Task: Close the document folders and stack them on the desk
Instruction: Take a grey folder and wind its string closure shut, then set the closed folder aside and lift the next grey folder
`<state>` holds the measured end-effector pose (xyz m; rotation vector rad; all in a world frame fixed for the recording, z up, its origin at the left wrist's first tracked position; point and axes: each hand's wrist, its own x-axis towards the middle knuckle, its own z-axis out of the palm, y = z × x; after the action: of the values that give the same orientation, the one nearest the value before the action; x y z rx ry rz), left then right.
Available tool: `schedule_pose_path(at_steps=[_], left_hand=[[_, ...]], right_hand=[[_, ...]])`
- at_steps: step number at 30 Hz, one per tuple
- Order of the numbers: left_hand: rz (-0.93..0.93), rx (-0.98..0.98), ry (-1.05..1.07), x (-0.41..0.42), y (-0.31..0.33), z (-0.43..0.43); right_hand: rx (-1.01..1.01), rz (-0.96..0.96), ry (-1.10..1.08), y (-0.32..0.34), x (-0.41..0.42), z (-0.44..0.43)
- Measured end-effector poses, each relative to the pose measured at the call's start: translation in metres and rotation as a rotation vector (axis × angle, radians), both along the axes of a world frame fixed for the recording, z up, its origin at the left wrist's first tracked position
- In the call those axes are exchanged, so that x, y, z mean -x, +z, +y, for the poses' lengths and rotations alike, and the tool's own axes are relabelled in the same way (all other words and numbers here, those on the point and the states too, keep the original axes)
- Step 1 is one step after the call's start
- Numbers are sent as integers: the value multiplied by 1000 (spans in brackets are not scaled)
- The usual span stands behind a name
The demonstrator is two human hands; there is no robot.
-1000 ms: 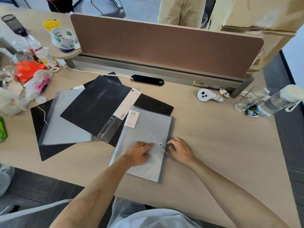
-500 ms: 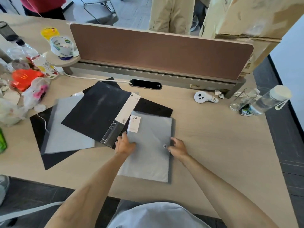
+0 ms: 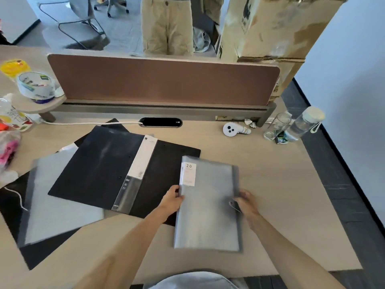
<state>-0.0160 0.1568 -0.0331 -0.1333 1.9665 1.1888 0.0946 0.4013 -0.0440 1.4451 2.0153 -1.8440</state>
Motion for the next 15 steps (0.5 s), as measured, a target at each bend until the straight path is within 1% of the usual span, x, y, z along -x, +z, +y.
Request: schedule_pose_path(at_steps=[4, 7, 9, 13, 15], left_hand=[[50, -10, -129, -8, 12, 54], [70, -9, -189, -14, 13, 87], [99, -9, -200, -20, 14, 108], [65, 27, -170, -29, 8, 138], [89, 85, -162, -32, 7, 147]], right_hand=[[5, 56, -133, 16, -18, 42], [0, 78, -155, 24, -25, 72], [-21, 91, -138, 31, -29, 90], [-31, 75, -63, 22, -33, 120], [-122, 45, 70, 14, -33, 130]])
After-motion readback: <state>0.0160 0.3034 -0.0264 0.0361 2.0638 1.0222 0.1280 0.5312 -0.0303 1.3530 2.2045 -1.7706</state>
